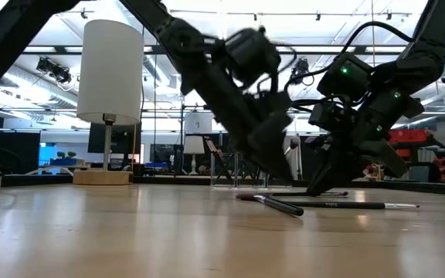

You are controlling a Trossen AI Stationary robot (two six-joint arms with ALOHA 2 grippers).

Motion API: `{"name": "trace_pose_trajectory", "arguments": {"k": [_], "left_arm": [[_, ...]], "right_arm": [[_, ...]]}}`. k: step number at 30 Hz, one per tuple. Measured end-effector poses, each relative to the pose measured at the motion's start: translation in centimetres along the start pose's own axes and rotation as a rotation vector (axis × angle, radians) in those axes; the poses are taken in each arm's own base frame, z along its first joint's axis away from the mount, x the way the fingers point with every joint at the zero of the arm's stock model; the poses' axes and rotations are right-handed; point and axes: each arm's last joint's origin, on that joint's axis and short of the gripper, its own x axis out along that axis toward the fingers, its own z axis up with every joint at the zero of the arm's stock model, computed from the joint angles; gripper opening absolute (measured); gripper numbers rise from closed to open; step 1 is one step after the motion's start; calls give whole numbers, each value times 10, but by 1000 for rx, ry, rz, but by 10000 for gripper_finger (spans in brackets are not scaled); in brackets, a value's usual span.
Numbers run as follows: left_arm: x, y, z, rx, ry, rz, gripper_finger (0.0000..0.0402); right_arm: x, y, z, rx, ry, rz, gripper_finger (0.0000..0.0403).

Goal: Pick & Place Makeup Supplies
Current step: Put the makeup brush into the transparent organizer

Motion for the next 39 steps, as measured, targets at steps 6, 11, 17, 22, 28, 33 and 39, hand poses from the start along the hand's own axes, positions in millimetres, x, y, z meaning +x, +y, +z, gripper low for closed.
{"name": "trace_pose_trajectory", "arguments": {"k": [6, 11, 17, 22, 28, 33, 39], "left_arm": [[11, 7, -8, -12, 28, 15, 190], [12, 7, -4, -16, -11, 11, 190], [12, 6, -4, -14, -12, 7, 189], [12, 6, -4, -13, -13, 7, 166], [12, 6, -4, -13, -10, 7, 115], [12, 6, -5, -13, -9, 6, 68], [12, 5, -5, -14, -8, 2, 17]], "right_arm": [[0, 0, 1, -5, -11, -4, 6], [0, -1, 3, -8, -35, -8, 6], [0, -2, 5, -13, -51, -14, 6], [0, -2, 6, -18, -65, -21, 6], [-1, -3, 9, -21, -87, -32, 6], [-1, -4, 9, -39, -95, -41, 6], [-1, -4, 10, -7, -102, -44, 16]]}}
